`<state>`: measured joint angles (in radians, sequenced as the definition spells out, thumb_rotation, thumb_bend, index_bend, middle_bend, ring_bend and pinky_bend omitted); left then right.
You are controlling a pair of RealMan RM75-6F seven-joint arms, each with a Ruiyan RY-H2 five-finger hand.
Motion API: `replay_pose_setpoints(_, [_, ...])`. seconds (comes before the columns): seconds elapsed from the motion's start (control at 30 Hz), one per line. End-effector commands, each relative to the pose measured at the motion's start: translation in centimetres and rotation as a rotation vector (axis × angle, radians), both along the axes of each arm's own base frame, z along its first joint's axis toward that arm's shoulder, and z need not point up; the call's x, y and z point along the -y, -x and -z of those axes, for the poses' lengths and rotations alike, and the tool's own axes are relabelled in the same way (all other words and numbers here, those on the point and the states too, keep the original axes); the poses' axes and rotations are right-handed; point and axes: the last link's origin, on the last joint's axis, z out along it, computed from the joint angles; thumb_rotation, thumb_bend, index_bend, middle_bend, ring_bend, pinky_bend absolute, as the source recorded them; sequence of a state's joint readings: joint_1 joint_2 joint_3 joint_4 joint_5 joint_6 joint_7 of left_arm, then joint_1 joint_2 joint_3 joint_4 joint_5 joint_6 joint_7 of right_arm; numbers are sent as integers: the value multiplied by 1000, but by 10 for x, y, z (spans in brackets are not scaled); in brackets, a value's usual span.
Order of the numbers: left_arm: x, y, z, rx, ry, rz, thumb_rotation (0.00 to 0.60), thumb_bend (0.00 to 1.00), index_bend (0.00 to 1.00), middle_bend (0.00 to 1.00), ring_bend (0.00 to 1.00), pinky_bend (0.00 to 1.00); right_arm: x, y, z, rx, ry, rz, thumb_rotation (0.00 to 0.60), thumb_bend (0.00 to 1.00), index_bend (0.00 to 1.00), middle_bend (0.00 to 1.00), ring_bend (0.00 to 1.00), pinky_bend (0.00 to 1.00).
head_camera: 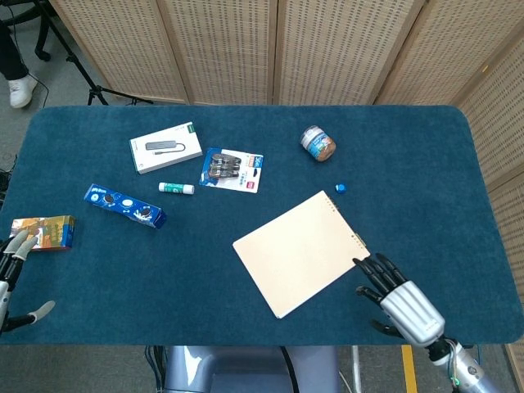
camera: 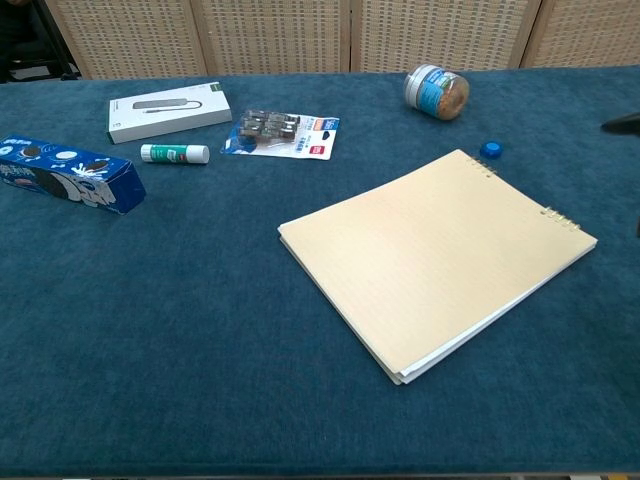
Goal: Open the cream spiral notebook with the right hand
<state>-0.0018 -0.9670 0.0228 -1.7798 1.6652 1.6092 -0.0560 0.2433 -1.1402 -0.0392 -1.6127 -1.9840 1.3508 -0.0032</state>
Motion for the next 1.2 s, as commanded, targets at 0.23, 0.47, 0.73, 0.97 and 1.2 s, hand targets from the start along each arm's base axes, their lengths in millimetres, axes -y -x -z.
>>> replay_pose_setpoints(0.23, [-4,3,-2,9,1,-18,600,0,0,0,0,0,27,-24,39,-33,-88,-21,600,260,373,0,0,0])
replay_pose_setpoints(0.47, [-3,4,-4,15,-1,-19,600,0,0,0,0,0,35,-42,62,-66,-103,-25,600,260,373,0,0,0])
replay_pose_setpoints(0.73, [-4,4,-3,18,4,-23,600,0,0,0,0,0,42,-71,101,-125,-141,-69,600,332,373,0,0,0])
replay_pose_setpoints(0.97, [-4,5,-4,20,1,-27,600,0,0,0,0,0,40,-83,124,-154,-178,-84,600,337,373,0,0,0])
replay_pose_setpoints(1.2, [-7,6,-5,23,4,-36,600,0,0,0,0,0,37,-88,136,-149,-195,-95,600,337,373,0,0,0])
